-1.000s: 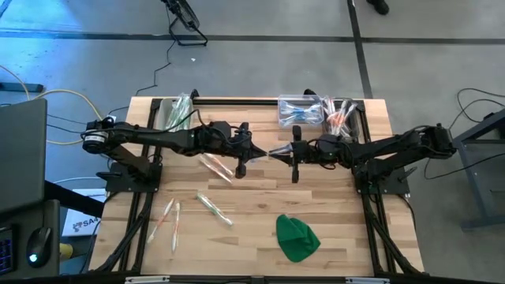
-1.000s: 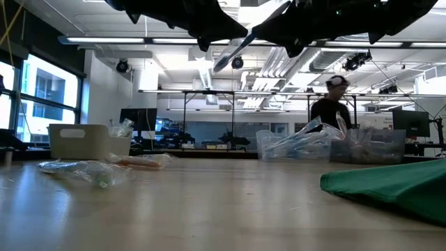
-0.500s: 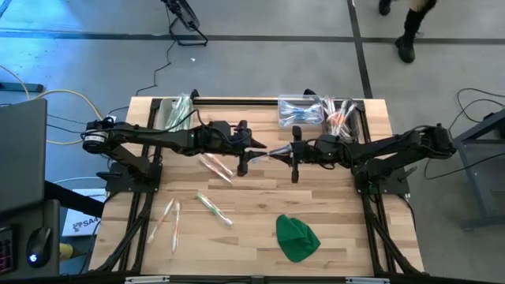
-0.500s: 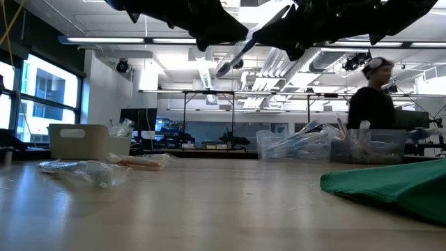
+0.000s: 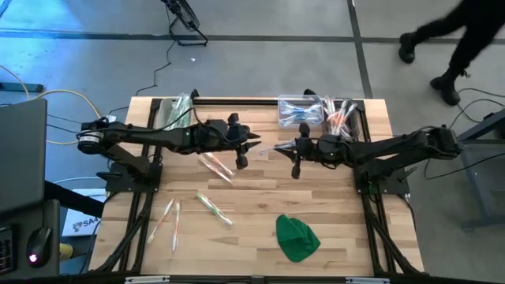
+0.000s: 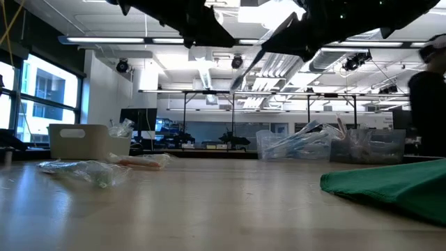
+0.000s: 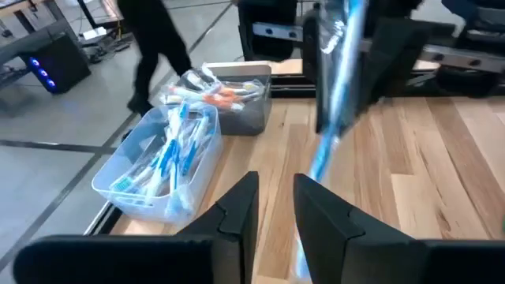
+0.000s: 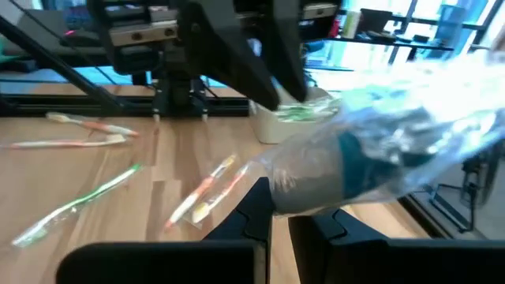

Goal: Pick & Place Toothbrushes
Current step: Put the blue toothbrush into the transparent bin

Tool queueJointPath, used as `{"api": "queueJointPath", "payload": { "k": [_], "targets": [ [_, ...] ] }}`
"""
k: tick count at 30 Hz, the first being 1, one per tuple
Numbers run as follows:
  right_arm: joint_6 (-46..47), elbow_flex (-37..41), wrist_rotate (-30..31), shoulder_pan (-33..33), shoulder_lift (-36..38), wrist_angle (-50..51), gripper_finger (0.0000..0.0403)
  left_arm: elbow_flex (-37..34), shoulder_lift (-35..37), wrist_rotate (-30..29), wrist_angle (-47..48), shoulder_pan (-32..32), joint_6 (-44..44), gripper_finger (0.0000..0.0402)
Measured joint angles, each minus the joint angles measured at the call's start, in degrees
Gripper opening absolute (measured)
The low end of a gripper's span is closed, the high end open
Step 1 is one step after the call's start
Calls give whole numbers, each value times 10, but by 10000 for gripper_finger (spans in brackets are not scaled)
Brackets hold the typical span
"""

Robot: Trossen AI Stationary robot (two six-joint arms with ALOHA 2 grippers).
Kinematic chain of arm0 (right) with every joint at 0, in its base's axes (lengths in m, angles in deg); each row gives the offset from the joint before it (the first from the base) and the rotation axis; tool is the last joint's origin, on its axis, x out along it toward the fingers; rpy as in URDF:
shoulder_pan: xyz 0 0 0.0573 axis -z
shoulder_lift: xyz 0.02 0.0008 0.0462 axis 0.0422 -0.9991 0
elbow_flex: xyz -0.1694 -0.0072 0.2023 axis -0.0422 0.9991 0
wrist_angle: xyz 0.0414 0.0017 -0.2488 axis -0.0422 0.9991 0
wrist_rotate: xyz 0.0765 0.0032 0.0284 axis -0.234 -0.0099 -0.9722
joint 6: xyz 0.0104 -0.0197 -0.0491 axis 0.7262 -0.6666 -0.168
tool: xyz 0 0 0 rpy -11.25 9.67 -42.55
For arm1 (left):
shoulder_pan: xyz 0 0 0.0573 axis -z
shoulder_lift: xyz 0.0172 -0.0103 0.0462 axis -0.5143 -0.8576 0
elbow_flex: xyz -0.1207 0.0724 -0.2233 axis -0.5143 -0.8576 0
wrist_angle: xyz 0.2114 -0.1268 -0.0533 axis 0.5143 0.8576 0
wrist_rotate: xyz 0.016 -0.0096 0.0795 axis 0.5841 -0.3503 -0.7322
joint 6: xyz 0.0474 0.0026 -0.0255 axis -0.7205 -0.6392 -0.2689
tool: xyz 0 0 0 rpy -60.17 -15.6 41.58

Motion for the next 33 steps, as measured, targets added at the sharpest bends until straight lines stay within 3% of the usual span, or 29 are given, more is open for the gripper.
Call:
{"api": "queueJointPath", "payload": {
  "k": [13,22,33],
  "targets": [
    [0,0,31,0,90,102,17,0,8,1,67,1,26,23],
    [4,0,26,0,90,107,17,0,8,1,67,1,79,22],
    [4,0,25,0,90,102,17,0,8,1,67,1,81,22]
  ]
}}
